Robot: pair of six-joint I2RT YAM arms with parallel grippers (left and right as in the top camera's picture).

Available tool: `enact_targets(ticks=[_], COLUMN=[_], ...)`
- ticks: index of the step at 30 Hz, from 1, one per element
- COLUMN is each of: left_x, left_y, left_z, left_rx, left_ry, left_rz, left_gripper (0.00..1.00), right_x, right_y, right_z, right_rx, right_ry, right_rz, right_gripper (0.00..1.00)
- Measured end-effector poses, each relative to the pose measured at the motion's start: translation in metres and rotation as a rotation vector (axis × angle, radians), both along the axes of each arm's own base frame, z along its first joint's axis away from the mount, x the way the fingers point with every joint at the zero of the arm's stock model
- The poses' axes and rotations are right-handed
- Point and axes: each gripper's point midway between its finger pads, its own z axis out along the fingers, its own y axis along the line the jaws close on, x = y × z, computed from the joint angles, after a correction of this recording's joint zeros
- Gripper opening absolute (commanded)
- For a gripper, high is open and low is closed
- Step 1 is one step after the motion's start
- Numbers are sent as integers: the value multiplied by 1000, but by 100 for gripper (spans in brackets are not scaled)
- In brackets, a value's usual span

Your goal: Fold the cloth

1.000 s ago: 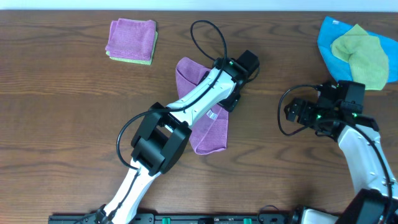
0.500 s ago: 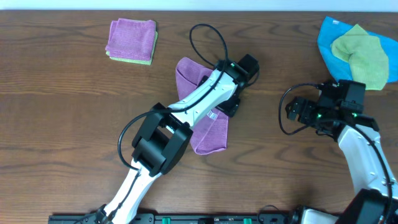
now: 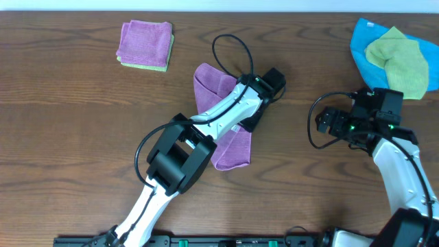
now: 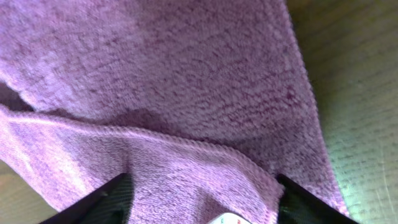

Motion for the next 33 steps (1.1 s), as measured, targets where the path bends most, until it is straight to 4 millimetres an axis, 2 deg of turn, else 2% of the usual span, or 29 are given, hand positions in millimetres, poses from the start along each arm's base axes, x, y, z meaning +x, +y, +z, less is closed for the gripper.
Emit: enact_targets(ticks=[1,2,3,7,10,16,20,23,25,28,32,33], left_x=[1,3,4,8,9,9,3,0,1,-2,-26,-32], left_y=[0,0,0,-2,-2,5,42,61,72,90,125,133], left_z=[0,0,1,1,2,3,13,24,37,70,119,126], left_rx=[2,3,2,-4,-3,31,212,283,300,300,351,369], left_ry=[-8,-15,-22,-41,-46,-54,-62,-62,-71,-89,-57,-43], left_rz=[2,4,9,8,12,12,39,69,99,153,221,237], left_gripper=[62,47,39,23,6,6,6,6,6,6,6,6], right_x=[0,0,0,0,0,0,0,0,-1,-1,-3,-4], right_y=[0,0,0,0,0,-1,0,0,0,0,1,1], right_z=[0,0,0,0,0,0,0,0,0,0,-2,-2], right_rx=[0,0,0,0,-2,-3,-2,-1,0,2,5,6], right_ry=[0,0,0,0,-1,-1,0,1,3,4,15,17], right_rz=[0,0,0,0,-1,-1,-1,-1,-1,0,0,0], right_gripper=[99,99,99,99,99,99,99,99,99,99,99,99])
